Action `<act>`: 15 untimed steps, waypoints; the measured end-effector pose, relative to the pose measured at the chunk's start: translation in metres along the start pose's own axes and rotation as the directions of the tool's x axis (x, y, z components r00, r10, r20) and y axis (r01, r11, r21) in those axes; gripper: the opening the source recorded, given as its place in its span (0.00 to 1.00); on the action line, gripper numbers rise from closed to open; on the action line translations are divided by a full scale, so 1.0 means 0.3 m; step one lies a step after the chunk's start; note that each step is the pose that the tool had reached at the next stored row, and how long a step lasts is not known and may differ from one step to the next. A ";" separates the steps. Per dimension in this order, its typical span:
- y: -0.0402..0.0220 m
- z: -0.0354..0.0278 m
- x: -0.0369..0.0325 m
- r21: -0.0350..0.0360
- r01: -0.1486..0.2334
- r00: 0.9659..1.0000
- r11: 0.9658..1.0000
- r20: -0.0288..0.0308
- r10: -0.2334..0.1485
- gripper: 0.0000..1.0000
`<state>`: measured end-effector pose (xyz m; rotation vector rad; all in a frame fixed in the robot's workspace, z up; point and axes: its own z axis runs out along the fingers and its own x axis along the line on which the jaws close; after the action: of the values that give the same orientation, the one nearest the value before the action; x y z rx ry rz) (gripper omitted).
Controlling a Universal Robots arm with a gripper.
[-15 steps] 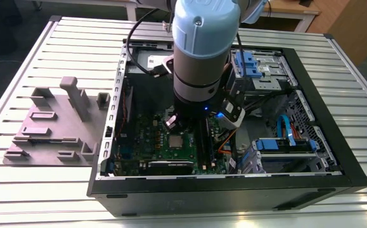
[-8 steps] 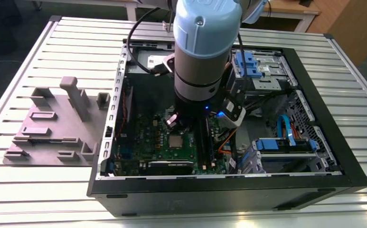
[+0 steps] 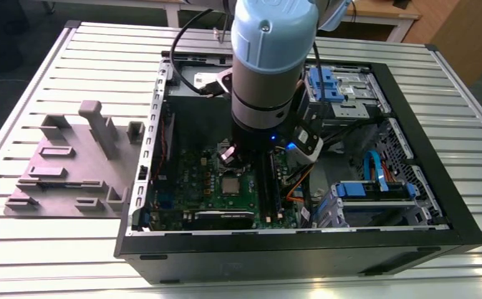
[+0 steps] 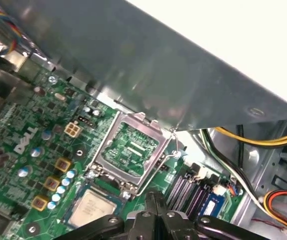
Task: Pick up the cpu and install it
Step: 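Close the cpu cover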
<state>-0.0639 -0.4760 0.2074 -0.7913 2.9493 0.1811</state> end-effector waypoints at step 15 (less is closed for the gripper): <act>0.020 0.037 -0.004 0.000 0.000 1.000 1.000 0.000 0.000 0.10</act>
<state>-0.0654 -0.4688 0.1971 -0.7913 2.9496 0.1804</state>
